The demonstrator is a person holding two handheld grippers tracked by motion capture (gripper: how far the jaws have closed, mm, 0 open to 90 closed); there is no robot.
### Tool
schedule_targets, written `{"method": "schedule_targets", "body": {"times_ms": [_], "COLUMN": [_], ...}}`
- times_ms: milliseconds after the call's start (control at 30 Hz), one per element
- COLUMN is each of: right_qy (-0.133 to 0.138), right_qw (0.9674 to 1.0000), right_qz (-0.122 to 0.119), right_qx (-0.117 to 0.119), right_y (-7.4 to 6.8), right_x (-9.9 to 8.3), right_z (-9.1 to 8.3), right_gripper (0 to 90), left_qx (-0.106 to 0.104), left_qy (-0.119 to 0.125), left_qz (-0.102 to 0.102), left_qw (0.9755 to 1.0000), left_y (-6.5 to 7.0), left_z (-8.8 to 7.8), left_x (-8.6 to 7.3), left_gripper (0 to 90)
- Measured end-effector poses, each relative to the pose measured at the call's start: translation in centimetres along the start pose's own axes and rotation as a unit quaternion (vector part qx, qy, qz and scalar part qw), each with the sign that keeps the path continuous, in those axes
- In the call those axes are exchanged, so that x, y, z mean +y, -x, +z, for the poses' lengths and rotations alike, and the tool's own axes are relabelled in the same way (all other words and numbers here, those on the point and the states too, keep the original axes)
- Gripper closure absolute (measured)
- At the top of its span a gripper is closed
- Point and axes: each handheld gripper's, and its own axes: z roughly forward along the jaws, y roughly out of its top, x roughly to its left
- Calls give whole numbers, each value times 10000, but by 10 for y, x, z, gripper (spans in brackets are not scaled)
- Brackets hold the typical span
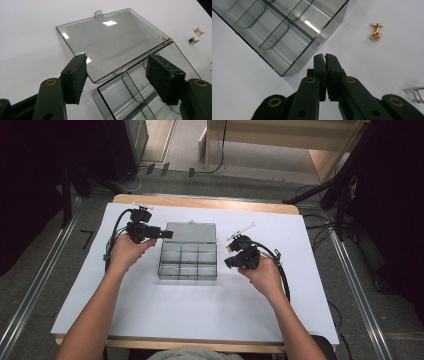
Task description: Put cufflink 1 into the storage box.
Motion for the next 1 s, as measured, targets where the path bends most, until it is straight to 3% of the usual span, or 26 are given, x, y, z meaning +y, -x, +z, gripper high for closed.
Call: {"method": "schedule_targets", "body": {"times_ms": [633, 1000], "right_qy": [153, 185], "right_qw": [9994, 9988], "right_qz": [-217, -281], "right_qx": [203, 366], "right_y": [-19, -27], "right_x": [21, 27], "right_z": [-4, 5], "right_gripper": [894, 894], "left_qx": [38, 55], "left_qy": [0, 3], "left_qz": [3, 9], "left_qw": [10000, 10000], "left_y": [-2, -3], "left_z": [-6, -6], "left_x": [-5, -5], "left_gripper": [346, 346]}}
